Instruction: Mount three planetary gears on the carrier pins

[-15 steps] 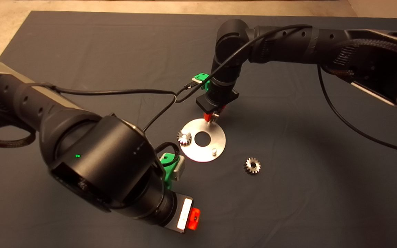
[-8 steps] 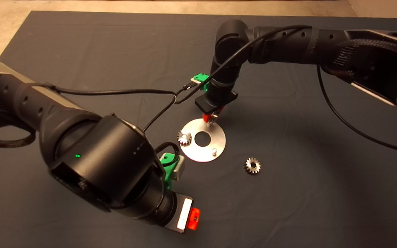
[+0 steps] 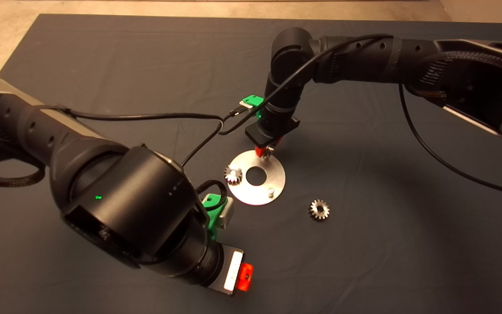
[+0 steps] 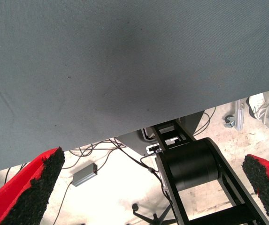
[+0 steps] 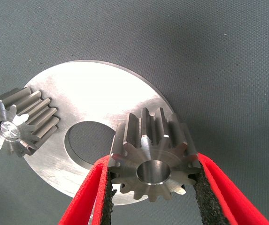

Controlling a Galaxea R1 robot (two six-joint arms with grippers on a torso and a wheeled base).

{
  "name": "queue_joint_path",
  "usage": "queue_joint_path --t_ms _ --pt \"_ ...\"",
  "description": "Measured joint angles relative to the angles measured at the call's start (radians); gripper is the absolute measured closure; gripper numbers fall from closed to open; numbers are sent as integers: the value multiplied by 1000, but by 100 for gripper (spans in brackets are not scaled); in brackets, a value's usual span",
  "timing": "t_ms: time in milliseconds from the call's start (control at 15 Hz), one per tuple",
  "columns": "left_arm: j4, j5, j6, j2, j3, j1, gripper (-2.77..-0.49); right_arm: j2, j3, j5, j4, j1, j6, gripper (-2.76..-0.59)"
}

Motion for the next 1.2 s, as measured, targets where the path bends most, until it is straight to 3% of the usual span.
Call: queue_joint_path --t_ms 333,1200 --pt "0 0 0 0 0 8 -275 0 2 -1 2 0 0 -105" --pt "0 0 0 0 0 11 -275 0 9 -22 6 -3 0 -105"
